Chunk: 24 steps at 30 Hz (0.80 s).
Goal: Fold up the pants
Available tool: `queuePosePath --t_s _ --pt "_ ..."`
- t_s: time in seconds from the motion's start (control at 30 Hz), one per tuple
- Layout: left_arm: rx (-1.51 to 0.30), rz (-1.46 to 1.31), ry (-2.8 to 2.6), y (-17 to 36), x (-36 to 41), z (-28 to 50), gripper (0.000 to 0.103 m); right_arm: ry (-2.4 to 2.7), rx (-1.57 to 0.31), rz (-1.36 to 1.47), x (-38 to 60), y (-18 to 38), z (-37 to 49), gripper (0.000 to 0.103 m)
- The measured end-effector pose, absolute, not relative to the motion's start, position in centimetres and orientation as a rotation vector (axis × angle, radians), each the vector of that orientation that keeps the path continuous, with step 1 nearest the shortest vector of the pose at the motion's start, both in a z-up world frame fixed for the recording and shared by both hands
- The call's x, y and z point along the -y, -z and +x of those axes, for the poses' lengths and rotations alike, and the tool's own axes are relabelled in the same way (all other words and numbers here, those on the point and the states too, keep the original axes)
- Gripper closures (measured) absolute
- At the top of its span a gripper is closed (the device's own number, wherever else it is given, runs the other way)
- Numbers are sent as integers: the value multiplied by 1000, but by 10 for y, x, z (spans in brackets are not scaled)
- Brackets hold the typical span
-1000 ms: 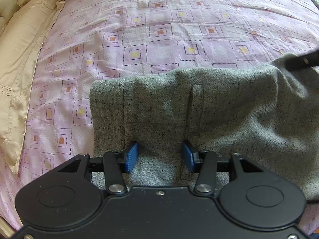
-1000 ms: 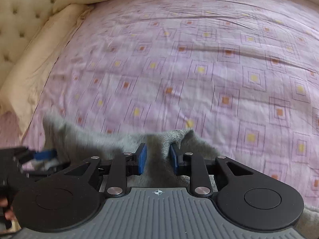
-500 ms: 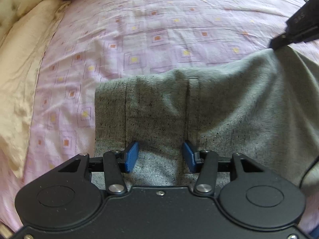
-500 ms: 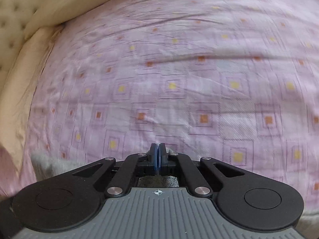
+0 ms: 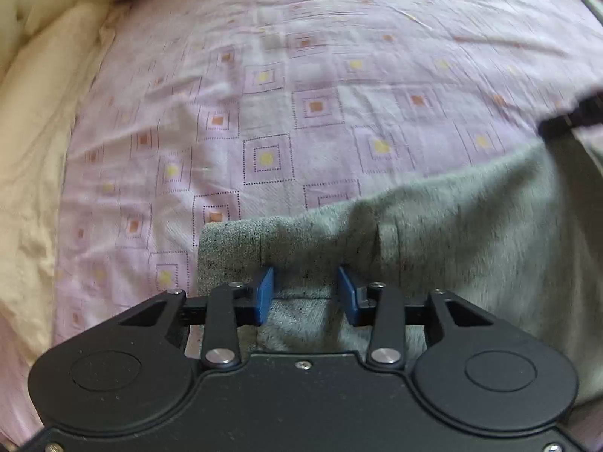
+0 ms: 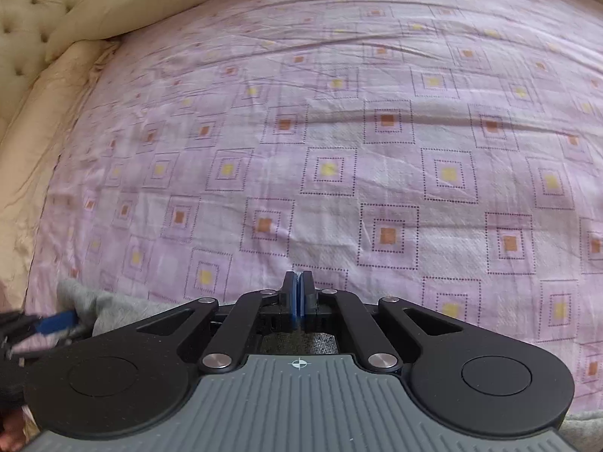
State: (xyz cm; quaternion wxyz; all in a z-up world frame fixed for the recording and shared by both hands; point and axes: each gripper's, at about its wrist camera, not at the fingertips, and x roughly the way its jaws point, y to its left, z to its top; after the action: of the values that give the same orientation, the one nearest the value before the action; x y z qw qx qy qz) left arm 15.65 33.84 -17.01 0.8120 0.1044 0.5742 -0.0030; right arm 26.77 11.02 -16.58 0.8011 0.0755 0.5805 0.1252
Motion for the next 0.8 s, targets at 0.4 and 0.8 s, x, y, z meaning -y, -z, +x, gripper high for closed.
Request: queuePosePath --t_s 0.4,0.8 --pt "-1129 240 -40 128 -333 145 61 -212 -1057 253 -56 118 220 98" --pt "-1259 342 22 170 -322 127 45 37 -1223 189 -20 161 154 101"
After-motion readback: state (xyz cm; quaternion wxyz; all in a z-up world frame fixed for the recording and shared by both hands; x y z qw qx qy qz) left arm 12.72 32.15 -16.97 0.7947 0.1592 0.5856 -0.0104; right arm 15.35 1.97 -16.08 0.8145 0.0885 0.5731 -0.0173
